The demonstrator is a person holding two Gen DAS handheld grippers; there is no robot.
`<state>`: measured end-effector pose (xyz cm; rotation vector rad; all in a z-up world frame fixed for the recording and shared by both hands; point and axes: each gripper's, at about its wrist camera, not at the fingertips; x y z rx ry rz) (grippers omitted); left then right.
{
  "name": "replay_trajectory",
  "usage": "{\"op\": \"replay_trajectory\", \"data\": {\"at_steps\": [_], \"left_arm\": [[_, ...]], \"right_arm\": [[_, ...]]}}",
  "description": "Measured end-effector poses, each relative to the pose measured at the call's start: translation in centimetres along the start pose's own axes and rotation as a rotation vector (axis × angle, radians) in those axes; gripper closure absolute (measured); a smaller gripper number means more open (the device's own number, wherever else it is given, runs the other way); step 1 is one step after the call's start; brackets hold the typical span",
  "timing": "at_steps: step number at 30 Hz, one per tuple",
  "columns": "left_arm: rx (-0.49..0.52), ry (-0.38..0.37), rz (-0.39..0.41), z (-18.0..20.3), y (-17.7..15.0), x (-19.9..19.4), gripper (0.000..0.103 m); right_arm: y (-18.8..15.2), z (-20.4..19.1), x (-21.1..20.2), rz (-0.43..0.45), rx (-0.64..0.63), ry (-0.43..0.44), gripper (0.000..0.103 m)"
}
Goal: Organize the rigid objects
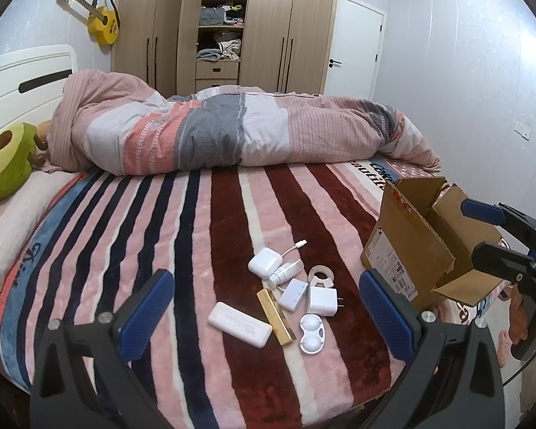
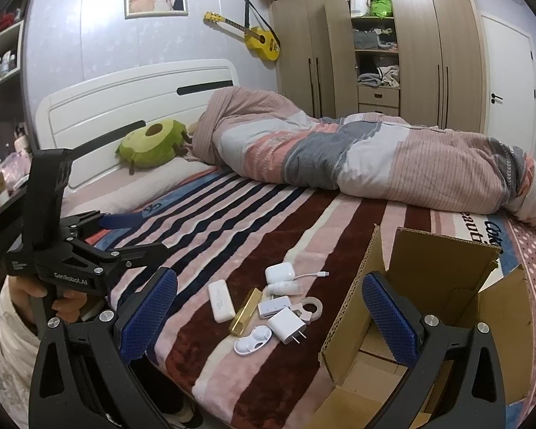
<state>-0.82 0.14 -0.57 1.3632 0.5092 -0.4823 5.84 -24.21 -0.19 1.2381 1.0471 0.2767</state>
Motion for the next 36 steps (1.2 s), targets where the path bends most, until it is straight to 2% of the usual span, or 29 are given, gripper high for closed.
{"op": "replay_trajectory", "data": {"at_steps": [27,29,36], "left_arm": [[0.005,-0.002,-0.001,0.17,-0.03,-0.09,0.0],[0.003,-0.002,-0.002,0.18,-0.05,-0.08,0.0],[0.004,-0.003,0.0,0.19,-0.02,-0.21,0.0]], "right_arm": [[0.06,0.14,-0.31,-0.003,-0.002,0.002,0.0],[0.0,0.11,-0.29,-0.003,-0.002,0.004,0.003],[-0.16,0.15,-0.6,-0.001,0.005,0.009,0.003]]}}
Point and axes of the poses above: each gripper's, at about its wrist camera, not at the fingertips, and x roughly the way its jaws point, z to its right, y to its top, and after that the axes turned 2 degrees about -x, right-handed
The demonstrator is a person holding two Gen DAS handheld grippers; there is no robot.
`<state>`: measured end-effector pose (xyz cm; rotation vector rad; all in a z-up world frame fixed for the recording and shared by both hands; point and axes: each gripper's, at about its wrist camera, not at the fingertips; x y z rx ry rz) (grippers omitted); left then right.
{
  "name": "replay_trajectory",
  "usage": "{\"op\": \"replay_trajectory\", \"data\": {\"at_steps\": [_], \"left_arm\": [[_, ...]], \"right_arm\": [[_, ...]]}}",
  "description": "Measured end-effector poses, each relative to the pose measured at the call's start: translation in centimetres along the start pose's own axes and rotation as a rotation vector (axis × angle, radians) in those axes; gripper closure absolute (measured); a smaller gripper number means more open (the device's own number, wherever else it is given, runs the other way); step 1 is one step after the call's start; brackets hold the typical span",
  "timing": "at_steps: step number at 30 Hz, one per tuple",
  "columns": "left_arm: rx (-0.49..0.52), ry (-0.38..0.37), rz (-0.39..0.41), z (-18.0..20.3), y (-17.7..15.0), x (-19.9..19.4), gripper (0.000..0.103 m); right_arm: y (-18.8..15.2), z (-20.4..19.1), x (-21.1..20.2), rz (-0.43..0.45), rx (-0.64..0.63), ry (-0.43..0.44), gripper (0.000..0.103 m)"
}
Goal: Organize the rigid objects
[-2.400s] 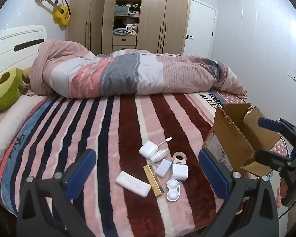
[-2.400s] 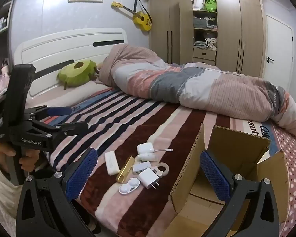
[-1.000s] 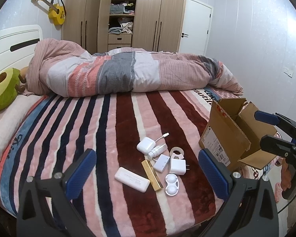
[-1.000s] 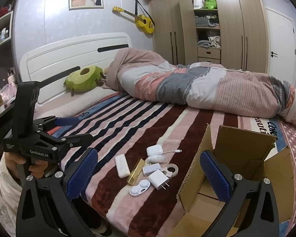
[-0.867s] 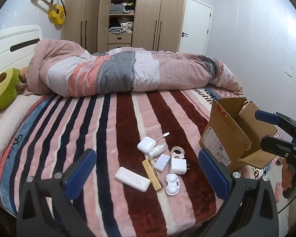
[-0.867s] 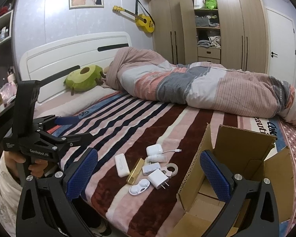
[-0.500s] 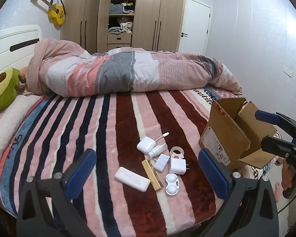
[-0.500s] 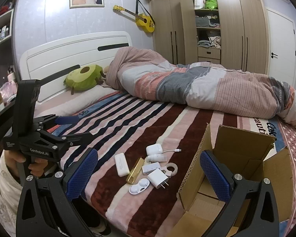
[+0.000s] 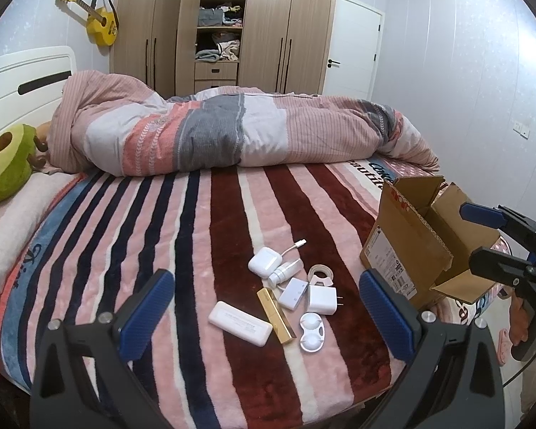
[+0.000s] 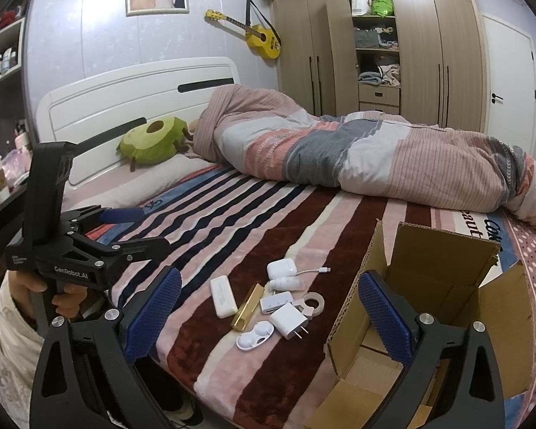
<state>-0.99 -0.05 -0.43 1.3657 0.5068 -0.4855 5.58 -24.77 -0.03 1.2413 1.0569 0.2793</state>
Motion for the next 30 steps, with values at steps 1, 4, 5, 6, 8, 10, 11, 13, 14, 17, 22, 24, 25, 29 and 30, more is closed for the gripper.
{"op": "replay_trajectory", "data": {"at_steps": [1,4,5,6,8,10,11,13,14,17,22,24,25,29,30], "left_arm": [[0.0,0.0,0.0,0.0,0.0,0.0,0.0],[0.005,0.0,-0.001,0.1,0.0,0.0,0.0],[0.007,-0.004,0.001,0.0,0.0,-0.1,0.0],[0.004,-0.013,0.007,-0.4,-0.1,-0.2,0.0],[-0.006,-0.046,0.02,-1.1,-0.1,-0.5,0.0],[-0.004,-0.057,0.027,-1.8,-0.1,-0.8,0.0],[-0.001,-0.059,0.03,-2.2,-0.1,-0.8,0.0],[0.002,-0.068,0.036,-3.1,-0.2,-1.0,0.0],[0.001,-0.071,0.037,-3.7,-0.3,-0.9,0.0],[0.003,-0.075,0.042,-5.3,-0.6,-0.6,0.0],[-0.001,-0.097,0.013,-7.5,-2.3,1.4,0.0],[-0.008,-0.102,-0.009,-8.3,-3.0,2.5,0.001],[-0.014,-0.101,-0.017,-8.6,-3.3,3.0,0.001],[-0.051,-0.103,-0.055,-9.8,-4.4,5.0,0.001],[-0.056,-0.106,-0.06,-9.9,-4.6,5.3,0.001]], "right_arm": [[0.0,0.0,-0.1,0.004,0.001,0.002,0.003],[-0.1,-0.5,-0.3,0.034,-0.001,-0.002,0.003],[-0.1,-1.0,-0.4,0.045,-0.007,-0.001,0.003],[-0.1,-1.5,-0.4,0.056,-0.015,0.001,0.003],[0.2,-2.5,-0.1,0.069,-0.027,-0.003,0.008],[0.2,-3.5,0.2,0.084,-0.027,-0.014,0.024],[0.2,-4.1,0.4,0.091,-0.026,-0.011,0.027],[-0.1,-5.3,1.1,0.107,-0.031,0.002,0.037],[-0.2,-5.8,1.5,0.108,-0.037,0.004,0.041],[-1.2,-7.0,3.5,0.096,-0.009,0.013,0.064],[-5.4,-7.3,8.4,0.005,0.108,0.005,0.065],[-7.5,-6.7,10.3,-0.042,0.163,-0.027,0.057],[-8.9,-6.2,11.4,-0.075,0.195,-0.055,0.048],[-11.4,-5.1,14.2,-0.145,0.233,-0.112,0.045],[-11.9,-4.9,14.7,-0.157,0.235,-0.123,0.045]]}}
Point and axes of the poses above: each gripper's, at about its wrist camera, not at the fingertips, and x roughly the way its jaws point, z to its right, y to its top, and after that the axes turned 2 degrees about -x, right-handed
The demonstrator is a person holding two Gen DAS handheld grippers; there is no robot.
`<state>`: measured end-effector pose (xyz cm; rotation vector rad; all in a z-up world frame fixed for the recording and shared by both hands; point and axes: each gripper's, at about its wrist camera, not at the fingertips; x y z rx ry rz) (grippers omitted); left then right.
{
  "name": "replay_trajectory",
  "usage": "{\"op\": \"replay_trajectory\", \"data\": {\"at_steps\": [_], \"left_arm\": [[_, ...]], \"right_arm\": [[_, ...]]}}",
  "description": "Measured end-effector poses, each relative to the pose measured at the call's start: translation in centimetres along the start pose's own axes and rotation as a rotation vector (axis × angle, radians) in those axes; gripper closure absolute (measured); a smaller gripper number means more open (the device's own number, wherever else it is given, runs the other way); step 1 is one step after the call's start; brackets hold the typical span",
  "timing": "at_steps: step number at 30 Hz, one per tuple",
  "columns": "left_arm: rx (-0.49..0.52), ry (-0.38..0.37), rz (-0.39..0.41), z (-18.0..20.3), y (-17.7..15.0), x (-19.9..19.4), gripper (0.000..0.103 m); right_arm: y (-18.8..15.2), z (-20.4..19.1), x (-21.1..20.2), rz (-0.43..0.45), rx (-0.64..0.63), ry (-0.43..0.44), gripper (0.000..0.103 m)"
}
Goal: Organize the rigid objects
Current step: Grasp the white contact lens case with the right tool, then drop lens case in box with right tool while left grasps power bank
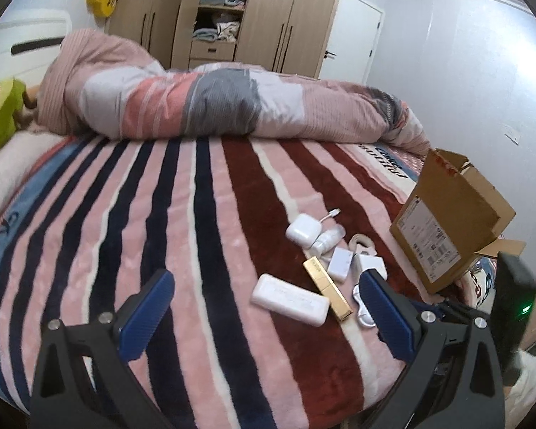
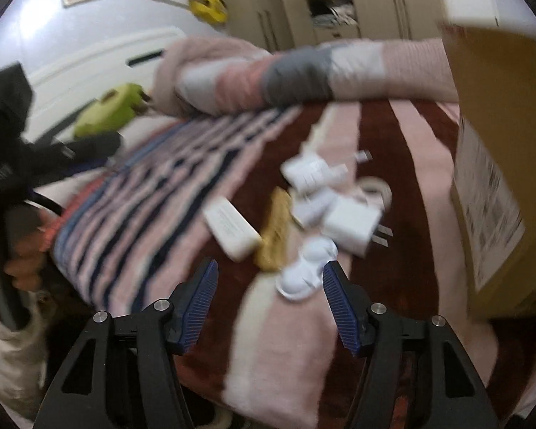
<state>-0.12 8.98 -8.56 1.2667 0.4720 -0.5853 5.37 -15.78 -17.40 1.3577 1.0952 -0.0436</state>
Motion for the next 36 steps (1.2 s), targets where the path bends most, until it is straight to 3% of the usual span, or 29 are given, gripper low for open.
{"op": "replay_trajectory", "data": {"at_steps": [6,7,11,15,17,20,26,30,33,36], "left_arm": [[0.006,-0.006,-0.008,-0.4,-0.7,0.5,0.001],[0.008,-0.007,-0.008,-0.5,-0.7,0.6,0.001],[0.017,-0.001,0.0,-0.4,-0.8,0.7,0.001],[0.042,0.024,0.012,0.2,-1.1,0.9,0.001],[0.054,0.024,0.008,0.4,-1.2,1.0,0.001],[0.062,0.004,-0.005,0.6,-1.2,1.1,0.001],[0.085,-0.053,-0.029,1.6,-0.6,0.6,0.001],[0.095,-0.055,-0.024,2.3,-0.5,0.3,0.001],[0.099,-0.055,-0.03,2.6,-0.5,0.7,0.001],[0.109,-0.052,-0.047,3.2,-0.6,1.8,0.001]], "right_arm": [[-0.5,0.6,2.7,-0.037,-0.023,-0.121,0.047],[-0.4,0.7,2.8,-0.043,-0.028,-0.145,0.054],[-0.6,1.1,2.2,-0.033,-0.045,-0.22,0.054],[-0.3,0.9,2.9,-0.049,-0.034,-0.183,0.055],[-0.2,0.5,3.5,-0.067,-0.061,-0.212,0.073],[-0.1,0.6,2.8,-0.061,-0.068,-0.186,0.074],[2.2,-1.6,-1.7,0.018,-0.139,-0.063,0.076],[5.8,-2.3,-6.5,0.125,-0.168,-0.012,0.076],[8.6,-1.1,-10.2,0.194,-0.166,-0.022,0.076],[10.8,1.5,-13.7,0.227,-0.146,-0.1,0.076]]}}
Point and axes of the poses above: each gripper's, at about its wrist camera, not at the fingertips, and x roughly the way its jaws point, z to its right, y to its top, and after that the axes turned 2 degrees about -x, right-handed
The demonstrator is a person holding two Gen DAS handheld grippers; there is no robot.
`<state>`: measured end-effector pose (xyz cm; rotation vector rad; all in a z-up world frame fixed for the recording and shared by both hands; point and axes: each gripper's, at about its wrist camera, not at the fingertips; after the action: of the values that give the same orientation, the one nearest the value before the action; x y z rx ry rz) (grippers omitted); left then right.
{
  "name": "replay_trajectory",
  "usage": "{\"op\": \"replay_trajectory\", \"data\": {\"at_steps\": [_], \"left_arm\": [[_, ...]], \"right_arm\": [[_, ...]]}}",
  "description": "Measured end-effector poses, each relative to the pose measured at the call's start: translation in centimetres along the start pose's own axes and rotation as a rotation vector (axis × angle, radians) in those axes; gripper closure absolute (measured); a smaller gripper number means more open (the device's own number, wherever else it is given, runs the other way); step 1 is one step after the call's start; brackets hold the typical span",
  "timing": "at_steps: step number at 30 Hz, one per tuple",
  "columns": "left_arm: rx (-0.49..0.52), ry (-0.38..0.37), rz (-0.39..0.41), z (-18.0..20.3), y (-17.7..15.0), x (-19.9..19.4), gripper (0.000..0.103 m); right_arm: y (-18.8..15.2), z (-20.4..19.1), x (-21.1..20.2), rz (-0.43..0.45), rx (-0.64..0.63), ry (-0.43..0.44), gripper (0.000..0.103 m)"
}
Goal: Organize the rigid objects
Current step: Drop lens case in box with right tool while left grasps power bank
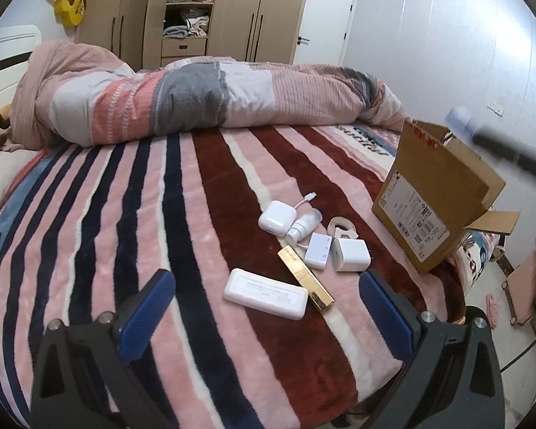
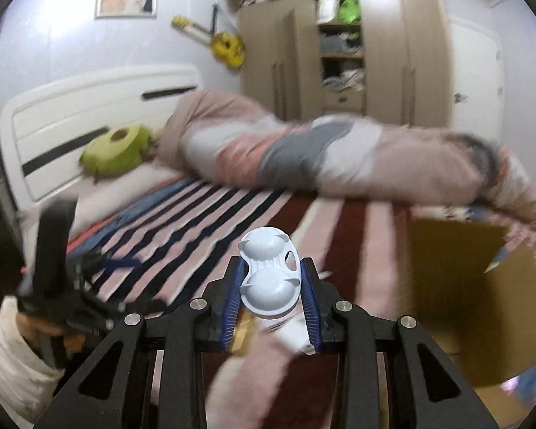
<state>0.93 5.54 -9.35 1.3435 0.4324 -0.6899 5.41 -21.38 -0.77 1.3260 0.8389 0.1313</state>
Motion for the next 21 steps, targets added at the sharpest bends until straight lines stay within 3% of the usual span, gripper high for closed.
{"op": "replay_trajectory", "data": {"at_steps": [5,10,13,16,21], "left_arm": [[0.028,0.006,-0.056,0.3,-0.4,3.6,0.001],[0.05,0.002,-0.138,-0.2,-1.7,8.1,0.01],[0.083,0.046,-0.179,-0.3,-2.4,10.0,0.016],[0.08,0.024,-0.186,-0.2,-2.6,10.7,0.016],[0.158,0.056,-0.177,0.6,-3.1,11.3,0.015]], "right_arm": [[1.0,5.7,-0.3,-0.114,0.023,-0.158,0.075],[-0.4,9.9,1.5,-0.233,0.06,-0.231,0.073],[-1.2,10.6,1.7,-0.233,0.083,-0.199,0.063],[-1.2,10.0,1.6,-0.205,0.082,-0.17,0.057],[-0.6,8.2,1.9,-0.171,0.074,-0.106,0.055]]}}
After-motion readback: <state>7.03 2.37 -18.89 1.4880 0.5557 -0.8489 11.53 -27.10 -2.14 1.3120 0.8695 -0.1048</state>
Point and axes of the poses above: each gripper's, at about its wrist camera, not at the fingertips, and x roughly the way its jaws point, z to its right, y to its top, and after that the axes turned 2 degrees about -x, right-handed
